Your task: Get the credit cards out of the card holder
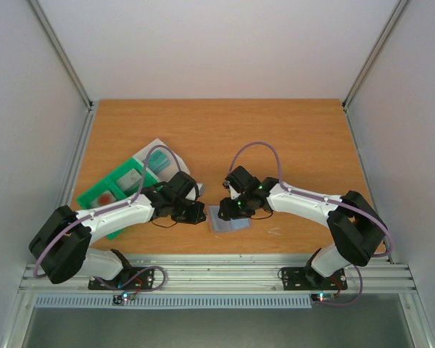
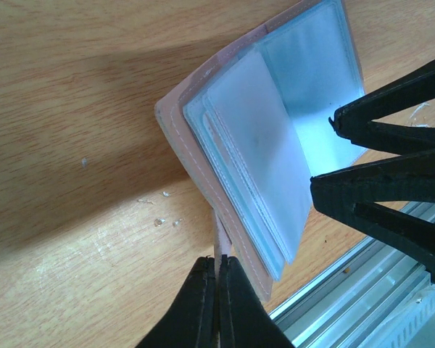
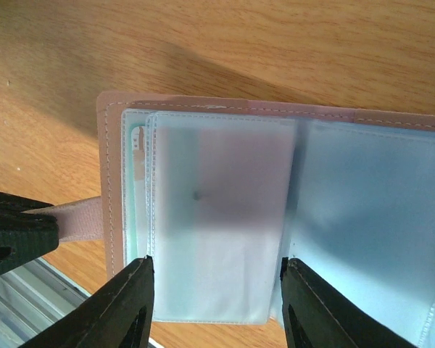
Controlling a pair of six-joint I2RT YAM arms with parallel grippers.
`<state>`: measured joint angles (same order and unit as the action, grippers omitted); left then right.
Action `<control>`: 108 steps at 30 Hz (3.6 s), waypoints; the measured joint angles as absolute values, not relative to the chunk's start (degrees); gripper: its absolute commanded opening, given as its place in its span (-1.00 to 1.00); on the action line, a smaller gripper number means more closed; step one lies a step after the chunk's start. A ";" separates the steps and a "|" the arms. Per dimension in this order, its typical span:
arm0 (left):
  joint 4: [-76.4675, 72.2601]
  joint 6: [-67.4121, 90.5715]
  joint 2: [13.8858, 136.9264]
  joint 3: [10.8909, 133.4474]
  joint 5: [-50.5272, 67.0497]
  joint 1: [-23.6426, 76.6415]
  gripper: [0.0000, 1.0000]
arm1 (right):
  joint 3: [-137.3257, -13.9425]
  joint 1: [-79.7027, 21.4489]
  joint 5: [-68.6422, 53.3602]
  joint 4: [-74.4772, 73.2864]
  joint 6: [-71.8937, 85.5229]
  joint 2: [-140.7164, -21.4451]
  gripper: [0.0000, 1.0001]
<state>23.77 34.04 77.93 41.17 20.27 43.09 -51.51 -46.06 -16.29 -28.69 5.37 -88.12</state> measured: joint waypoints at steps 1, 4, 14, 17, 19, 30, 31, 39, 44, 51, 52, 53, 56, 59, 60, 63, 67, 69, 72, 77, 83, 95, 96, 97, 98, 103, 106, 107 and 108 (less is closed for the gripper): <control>23.77 34.04 77.93 41.17 20.27 43.09 -0.99 | -51.51 -46.06 -16.36 -28.64 5.37 -88.16 0.04; 23.77 34.04 77.93 41.17 20.27 43.09 -0.99 | -51.51 -46.09 -16.45 -28.58 5.28 -88.29 0.17; 23.75 34.04 77.93 41.17 20.29 43.09 -0.99 | -51.51 -46.09 -17.91 -27.38 5.43 -90.83 0.24; 23.75 34.04 77.93 41.17 20.32 43.09 -0.99 | -51.51 -46.09 -18.50 -26.81 5.50 -92.90 0.19; 23.77 34.04 77.93 41.17 20.32 43.09 -0.99 | -51.51 -46.09 -18.83 -26.33 5.63 -93.82 0.16; 23.77 34.04 77.93 41.17 20.29 43.09 -0.99 | -51.44 -46.09 -13.87 -27.38 5.52 -93.95 -0.07; 23.79 34.04 77.93 41.17 20.29 43.09 -0.99 | -51.35 -46.09 -12.86 -27.66 5.48 -93.78 -0.11; 23.75 34.06 77.93 41.17 20.36 43.09 -0.99 | -49.17 -46.09 0.51 -34.11 6.09 -88.05 -0.28; 23.75 34.06 77.93 41.17 20.40 43.09 -0.99 | -49.10 -46.09 6.07 -37.95 6.96 -81.71 -0.28; 23.70 34.09 77.93 41.17 20.64 43.09 -0.99 | -48.97 -46.15 -1.08 -35.51 6.39 -74.67 -0.17; 23.73 34.09 77.93 41.17 20.67 43.09 -0.99 | -48.97 -46.19 -2.94 -34.57 6.33 -75.02 -0.16; 23.70 34.09 77.93 41.17 20.73 43.09 -0.99 | -48.90 -46.24 -4.82 -33.56 6.35 -75.57 -0.13; 23.73 34.09 77.93 41.17 20.80 43.09 -0.99 | -48.66 -46.35 -9.39 -30.44 6.46 -78.26 0.03; 23.73 34.09 77.93 41.17 20.80 43.09 -0.99 | -48.51 -46.68 -12.51 -28.14 6.63 -81.65 0.12; 23.73 34.09 77.93 41.17 20.80 43.09 -0.99 | -48.45 -46.92 -13.23 -27.49 6.79 -82.56 0.13; 23.73 34.09 77.93 41.17 20.80 43.09 -0.99 | -48.36 -47.66 -15.16 -25.71 6.90 -84.99 0.14; 23.70 34.09 77.93 41.17 20.80 43.09 -0.99 | -48.12 -48.58 -16.56 -23.29 7.27 -88.49 0.02; 23.70 34.09 77.93 41.17 20.80 43.09 -0.99 | -47.64 -48.62 -16.73 -22.70 7.49 -89.34 0.00; 23.73 34.09 77.93 41.17 20.78 43.09 -0.99 | -47.35 -48.62 -16.78 -22.39 7.62 -90.32 0.08; 23.77 34.09 77.93 41.17 20.75 43.09 -0.99 | -47.35 -48.64 -17.47 -21.52 7.73 -91.50 0.02; 23.77 34.06 77.95 41.17 19.84 43.09 -0.99 | -47.35 -48.99 -17.69 -20.73 8.01 -92.16 -0.16; 24.25 33.93 78.02 41.17 17.91 43.09 -0.81 | -46.54 -49.47 -13.76 -21.98 9.52 -91.09 -0.42; 24.60 33.93 78.02 41.19 17.39 43.09 -0.74 | -46.04 -49.47 -13.65 -21.56 9.85 -90.98 -0.44; 25.06 33.85 78.02 41.23 16.95 43.09 -0.65 | -45.60 -49.50 -13.58 -21.12 10.04 -90.80 -0.45; 25.54 33.74 78.02 41.32 16.25 43.09 -0.59 | -45.10 -49.50 -13.54 -20.71 10.39 -90.61 -0.49; 28.62 34.54 77.73 42.11 11.94 43.09 -0.43 | -42.00 -49.50 -13.47 -18.83 12.03 -87.79 -0.63; 29.78 35.83 75.55 42.35 10.35 43.05 -0.33 | -40.80 -49.50 -13.43 -18.92 12.43 -85.60 -0.67; 30.02 36.27 74.59 42.46 10.07 43.05 -0.29 | -40.64 -49.45 -13.41 -18.96 12.43 -84.79 -0.71; 30.15 36.84 73.71 42.70 10.00 43.05 -0.26 | -40.62 -49.39 -13.37 -18.90 12.43 -84.23 -0.74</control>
